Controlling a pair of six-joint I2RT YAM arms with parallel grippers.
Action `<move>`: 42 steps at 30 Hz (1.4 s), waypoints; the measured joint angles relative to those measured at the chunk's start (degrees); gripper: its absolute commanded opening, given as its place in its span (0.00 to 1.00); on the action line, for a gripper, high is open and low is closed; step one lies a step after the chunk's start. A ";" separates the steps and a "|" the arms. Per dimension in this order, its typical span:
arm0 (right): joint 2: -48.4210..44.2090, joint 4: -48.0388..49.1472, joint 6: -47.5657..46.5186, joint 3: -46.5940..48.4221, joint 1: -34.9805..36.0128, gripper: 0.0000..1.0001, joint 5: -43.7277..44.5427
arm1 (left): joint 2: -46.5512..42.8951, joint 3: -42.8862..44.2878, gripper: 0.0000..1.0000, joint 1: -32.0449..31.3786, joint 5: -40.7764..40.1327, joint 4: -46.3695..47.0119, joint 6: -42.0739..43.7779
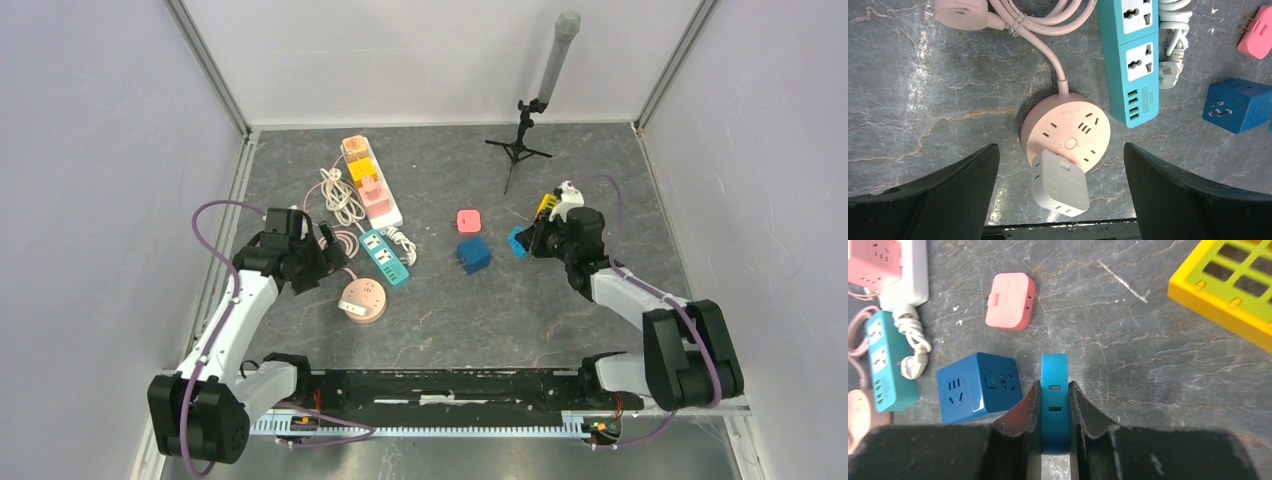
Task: Pull the plug off the socket
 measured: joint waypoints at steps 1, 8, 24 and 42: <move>0.92 1.97 0.90 -0.92 -1.49 0.03 -2.80 | 0.26 0.00 1.00 0.00 0.00 0.00 -0.02; 8.70 9.90 5.57 -3.08 -6.80 0.25 -16.52 | 0.20 0.00 1.00 0.00 -0.07 0.02 -0.02; 9.97 7.50 3.72 -4.15 -9.68 0.78 -10.34 | -1.18 -0.02 1.00 0.00 -4.61 -0.20 -0.09; -8.17 15.61 -1.68 -4.07 19.80 0.81 -11.52 | -2.73 1.60 1.00 0.00 -11.85 -1.16 -0.33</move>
